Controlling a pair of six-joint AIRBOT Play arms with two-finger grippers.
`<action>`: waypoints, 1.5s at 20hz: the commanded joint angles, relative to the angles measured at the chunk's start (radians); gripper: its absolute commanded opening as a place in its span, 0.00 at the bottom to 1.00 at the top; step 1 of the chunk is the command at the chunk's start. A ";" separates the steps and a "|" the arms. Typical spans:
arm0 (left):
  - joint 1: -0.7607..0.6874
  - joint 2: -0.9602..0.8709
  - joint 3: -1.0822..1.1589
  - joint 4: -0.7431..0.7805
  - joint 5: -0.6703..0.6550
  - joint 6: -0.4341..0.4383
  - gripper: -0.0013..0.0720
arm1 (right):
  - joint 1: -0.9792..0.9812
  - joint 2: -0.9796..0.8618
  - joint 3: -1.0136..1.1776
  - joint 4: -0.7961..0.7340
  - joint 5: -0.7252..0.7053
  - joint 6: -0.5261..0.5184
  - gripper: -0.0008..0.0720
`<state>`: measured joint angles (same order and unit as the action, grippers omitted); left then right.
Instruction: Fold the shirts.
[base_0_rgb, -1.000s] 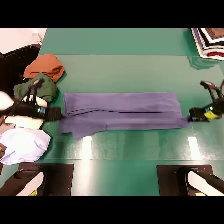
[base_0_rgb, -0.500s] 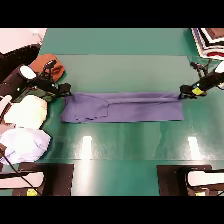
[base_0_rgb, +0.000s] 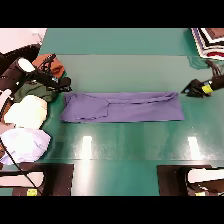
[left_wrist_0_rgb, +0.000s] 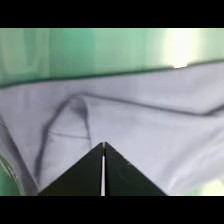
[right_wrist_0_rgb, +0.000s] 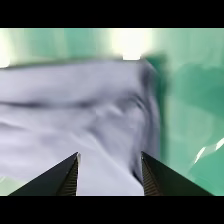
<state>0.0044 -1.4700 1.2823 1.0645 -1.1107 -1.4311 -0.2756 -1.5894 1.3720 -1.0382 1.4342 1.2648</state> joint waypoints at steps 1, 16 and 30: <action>-0.045 0.003 0.010 -0.033 -0.048 0.007 0.06 | -0.140 0.024 -0.145 0.029 0.009 -0.044 0.83; -0.450 -0.175 0.079 -0.152 0.246 -0.110 0.05 | 0.082 -0.022 -0.004 0.219 0.063 -0.132 0.03; -0.587 -0.439 0.314 -0.180 0.236 -0.114 0.05 | 0.442 0.189 0.301 0.471 0.053 -0.035 0.03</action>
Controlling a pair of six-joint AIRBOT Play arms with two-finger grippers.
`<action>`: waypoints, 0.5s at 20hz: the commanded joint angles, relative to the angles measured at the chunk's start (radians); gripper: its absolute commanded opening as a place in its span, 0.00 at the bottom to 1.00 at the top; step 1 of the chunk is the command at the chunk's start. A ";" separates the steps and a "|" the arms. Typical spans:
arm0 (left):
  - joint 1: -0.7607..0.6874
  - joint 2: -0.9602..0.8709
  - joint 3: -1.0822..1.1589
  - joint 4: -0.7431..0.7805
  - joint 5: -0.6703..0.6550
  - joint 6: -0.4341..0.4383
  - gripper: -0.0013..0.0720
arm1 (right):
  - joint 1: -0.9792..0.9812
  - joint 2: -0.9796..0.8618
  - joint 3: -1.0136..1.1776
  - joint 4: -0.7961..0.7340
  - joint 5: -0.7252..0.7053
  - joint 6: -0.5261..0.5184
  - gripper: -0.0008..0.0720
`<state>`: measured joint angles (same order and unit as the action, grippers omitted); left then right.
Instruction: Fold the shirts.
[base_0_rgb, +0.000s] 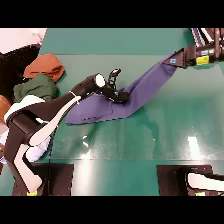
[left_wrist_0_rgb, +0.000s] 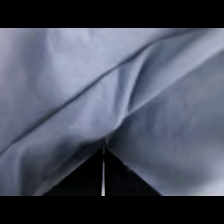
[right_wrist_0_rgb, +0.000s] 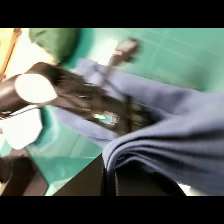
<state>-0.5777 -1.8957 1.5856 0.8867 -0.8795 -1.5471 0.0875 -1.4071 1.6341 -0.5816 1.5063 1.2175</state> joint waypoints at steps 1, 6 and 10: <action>0.002 -0.008 0.010 -0.002 0.003 0.002 0.05 | 0.105 0.006 0.048 0.014 -0.029 0.012 0.03; 0.171 0.183 0.018 0.134 -0.087 0.013 0.05 | 0.270 -0.006 0.058 0.015 -0.131 0.004 0.03; 0.413 0.435 0.018 0.282 -0.172 0.014 0.06 | 0.506 -0.125 0.082 0.014 -0.257 -0.028 0.03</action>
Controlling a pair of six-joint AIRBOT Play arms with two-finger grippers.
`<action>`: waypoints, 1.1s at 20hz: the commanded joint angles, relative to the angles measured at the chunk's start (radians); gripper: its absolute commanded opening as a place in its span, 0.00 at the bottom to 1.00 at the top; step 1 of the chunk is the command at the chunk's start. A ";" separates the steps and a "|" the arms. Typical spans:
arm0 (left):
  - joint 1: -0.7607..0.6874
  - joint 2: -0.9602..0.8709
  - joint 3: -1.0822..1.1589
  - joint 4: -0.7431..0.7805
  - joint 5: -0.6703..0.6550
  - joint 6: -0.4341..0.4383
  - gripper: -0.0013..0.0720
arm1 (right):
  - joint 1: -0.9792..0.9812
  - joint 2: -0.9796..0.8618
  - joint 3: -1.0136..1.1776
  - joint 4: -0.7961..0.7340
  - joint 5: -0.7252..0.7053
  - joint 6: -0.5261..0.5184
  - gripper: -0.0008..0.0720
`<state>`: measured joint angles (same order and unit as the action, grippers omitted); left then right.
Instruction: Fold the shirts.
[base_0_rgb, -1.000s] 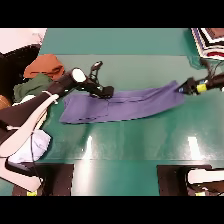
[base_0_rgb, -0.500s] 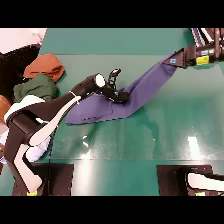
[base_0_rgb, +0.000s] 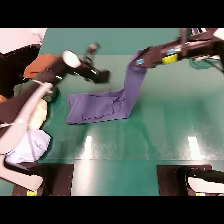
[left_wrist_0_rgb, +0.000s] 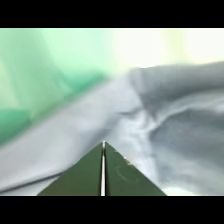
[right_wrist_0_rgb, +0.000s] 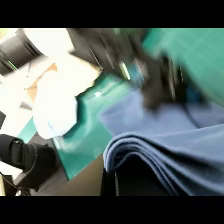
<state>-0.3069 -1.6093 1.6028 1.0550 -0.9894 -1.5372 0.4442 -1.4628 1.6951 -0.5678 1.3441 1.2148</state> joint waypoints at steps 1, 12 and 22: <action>0.198 0.204 0.001 0.143 -0.078 0.005 0.06 | 0.210 -0.122 0.056 -0.002 -0.122 -0.032 0.03; 0.409 0.367 0.000 0.194 -0.246 0.027 0.06 | 0.323 -0.377 0.185 -0.255 0.055 -0.003 0.52; 0.406 0.367 0.000 0.179 -0.250 0.027 0.06 | -0.117 -0.196 -0.451 -0.187 -0.180 0.059 0.84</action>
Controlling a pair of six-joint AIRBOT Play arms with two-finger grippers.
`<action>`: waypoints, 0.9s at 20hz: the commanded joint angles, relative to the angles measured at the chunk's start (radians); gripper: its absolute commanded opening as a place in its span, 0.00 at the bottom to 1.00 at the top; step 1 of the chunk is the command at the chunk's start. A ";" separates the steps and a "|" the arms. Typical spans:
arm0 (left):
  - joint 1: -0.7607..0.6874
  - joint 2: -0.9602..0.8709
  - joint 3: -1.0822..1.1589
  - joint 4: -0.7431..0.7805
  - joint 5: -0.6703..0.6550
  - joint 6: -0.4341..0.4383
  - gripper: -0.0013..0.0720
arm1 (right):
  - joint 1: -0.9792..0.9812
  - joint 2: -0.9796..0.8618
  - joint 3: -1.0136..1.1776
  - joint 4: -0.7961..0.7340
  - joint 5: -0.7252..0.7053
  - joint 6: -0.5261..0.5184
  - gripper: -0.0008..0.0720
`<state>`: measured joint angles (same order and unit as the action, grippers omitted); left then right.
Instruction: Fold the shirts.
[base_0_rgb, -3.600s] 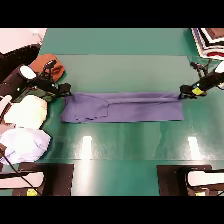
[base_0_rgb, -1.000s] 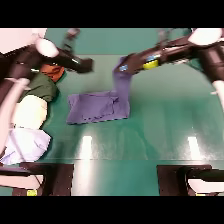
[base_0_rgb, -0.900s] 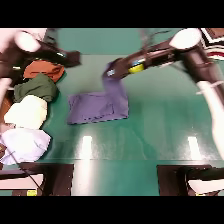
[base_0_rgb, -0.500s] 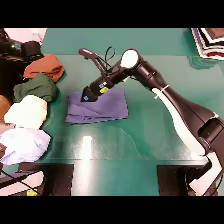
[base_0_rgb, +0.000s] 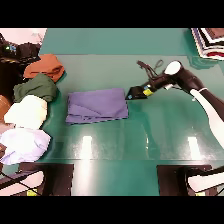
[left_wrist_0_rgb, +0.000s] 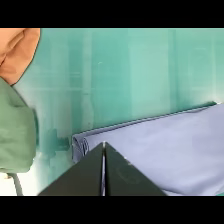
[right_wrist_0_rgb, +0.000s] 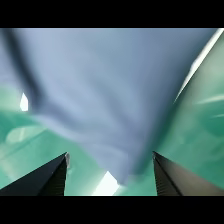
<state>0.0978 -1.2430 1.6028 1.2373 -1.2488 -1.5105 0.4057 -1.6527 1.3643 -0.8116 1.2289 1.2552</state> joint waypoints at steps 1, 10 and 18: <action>0.001 0.001 0.000 -0.004 0.016 0.000 0.05 | -0.073 -0.037 -0.121 0.084 -0.067 0.015 0.84; 0.001 0.000 0.000 -0.047 0.007 0.000 0.05 | 0.123 -0.322 0.185 0.259 -0.073 -0.028 0.31; -0.178 -0.001 -0.054 -0.061 0.032 0.008 0.05 | -0.097 -0.111 0.124 0.248 -0.129 -0.035 0.03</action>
<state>0.0013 -1.2434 1.5612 1.1728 -1.2339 -1.5097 0.4103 -1.8648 1.5444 -0.5591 1.1439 1.2205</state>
